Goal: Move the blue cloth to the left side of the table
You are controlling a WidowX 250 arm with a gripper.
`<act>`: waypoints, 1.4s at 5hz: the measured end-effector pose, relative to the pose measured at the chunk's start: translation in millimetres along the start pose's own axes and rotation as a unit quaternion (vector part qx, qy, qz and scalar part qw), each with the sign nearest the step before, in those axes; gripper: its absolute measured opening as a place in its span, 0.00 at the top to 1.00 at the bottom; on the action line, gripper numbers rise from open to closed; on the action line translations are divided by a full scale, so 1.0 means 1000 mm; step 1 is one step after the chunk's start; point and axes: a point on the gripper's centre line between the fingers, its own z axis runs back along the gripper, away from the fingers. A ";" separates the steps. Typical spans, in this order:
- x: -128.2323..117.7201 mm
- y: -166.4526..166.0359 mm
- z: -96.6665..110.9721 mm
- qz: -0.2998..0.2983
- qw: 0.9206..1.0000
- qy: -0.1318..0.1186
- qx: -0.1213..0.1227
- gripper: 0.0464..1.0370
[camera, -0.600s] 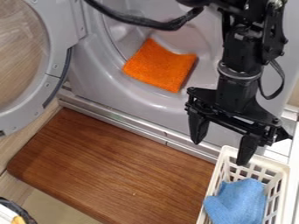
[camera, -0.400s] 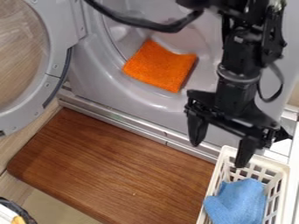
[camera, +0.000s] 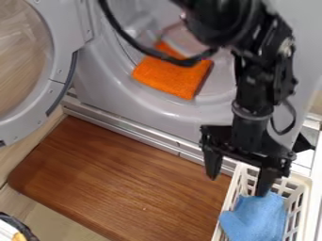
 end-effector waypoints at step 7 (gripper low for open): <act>-0.002 -0.007 -0.072 0.052 0.998 0.026 0.040 0.09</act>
